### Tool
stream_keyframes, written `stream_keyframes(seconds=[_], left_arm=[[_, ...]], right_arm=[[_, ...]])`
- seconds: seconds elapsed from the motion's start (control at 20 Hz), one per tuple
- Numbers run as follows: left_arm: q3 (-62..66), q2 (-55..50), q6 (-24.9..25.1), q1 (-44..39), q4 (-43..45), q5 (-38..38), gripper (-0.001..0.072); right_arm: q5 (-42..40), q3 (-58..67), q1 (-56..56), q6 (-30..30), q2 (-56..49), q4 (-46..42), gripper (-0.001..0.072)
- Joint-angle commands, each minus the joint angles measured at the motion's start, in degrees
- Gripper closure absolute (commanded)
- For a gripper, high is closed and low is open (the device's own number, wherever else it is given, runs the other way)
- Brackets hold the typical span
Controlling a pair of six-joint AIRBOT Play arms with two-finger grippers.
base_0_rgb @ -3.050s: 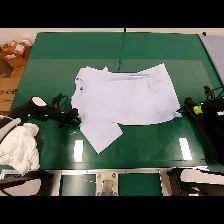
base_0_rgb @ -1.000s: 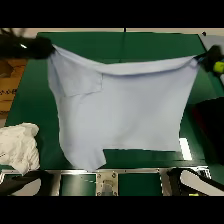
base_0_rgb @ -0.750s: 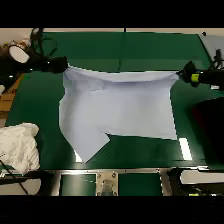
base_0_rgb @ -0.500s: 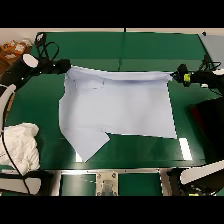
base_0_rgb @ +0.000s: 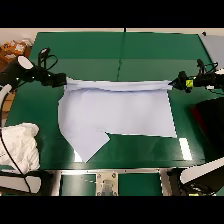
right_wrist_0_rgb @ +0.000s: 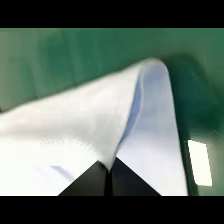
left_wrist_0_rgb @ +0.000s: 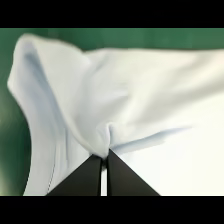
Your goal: Fold the shirts.
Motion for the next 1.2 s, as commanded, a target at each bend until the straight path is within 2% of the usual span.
stream_keyframes(seconds=[0.0, 0.2, 0.4, 0.45, 0.5, 0.55, 0.6, 0.65, 0.75, 0.85, 0.95, 1.0, 1.15], left_arm=[[-1.05, -0.22, 0.24, 1.99, 1.16, -9.33, 0.0683], [-3.87, -0.66, 0.48, 1.99, -2.78, -7.37, 0.0683], [-5.7, -0.76, 2.27, 1.99, -6.58, -8.61, 0.0682], [-5.68, -0.74, 2.1, 1.99, -6.56, -9.6, 0.0681], [-5.51, -0.76, 2.21, 1.99, -6.56, -11.41, 0.0556], [-5.31, -0.72, 2.29, 2.01, -6.54, -13.73, 0.0191], [-4.96, -0.72, 2.23, 2.38, -6.45, -16.28, 0.0056], [-4.24, -0.72, 2.23, 2.89, -6.23, -18.93, 0.0058], [-2.64, -0.72, 1.6, 4.2, -6.25, -23.56, 0.0059], [-1.64, -0.37, 0.55, 5.79, -6.23, -27.98, 0.0085], [-1.64, 0.48, 0.22, 6.84, -6.16, -30.69, 0.0428], [-1.64, 0.94, 0.22, 7.13, -5.97, -31.74, 0.0662], [-2.43, 3.58, 0.02, 7.1, -4.98, -33.59, 0.0684]], right_arm=[[5.35, -2.45, -0.46, 0.44, -0.09, -4.68, 0.0697], [5.31, -5.7, -0.42, 0.39, -0.11, -4.7, 0.0697], [5.49, -5.64, -0.48, 0.46, -0.09, -4.9, 0.0694], [6.08, -5.57, -0.59, 0.57, -0.09, -4.94, 0.0597], [7.32, -5.25, -1.11, 0.59, -0.09, -5.35, 0.0444], [8.85, -4.76, -1.92, 0.61, -0.09, -5.95, 0.0413], [10.51, -4.31, -3.21, 0.83, -0.09, -6.19, 0.042], [11.96, -4.15, -4.74, 1.62, -0.04, -6.12, 0.0425], [14.91, -4.28, -7.65, 2.14, 0.31, -6.16, 0.0595], [16.68, -5.29, -9.94, 2.12, 1.81, -6.36, 0.0682], [16.87, -7.41, -11.74, 2.12, 4.72, -6.62, 0.0695], [16.94, -8.76, -12.28, 2.14, 6.49, -6.62, 0.0695], [14.32, -18.27, -11.89, 2.6, 15.98, -6.1, 0.0696]])
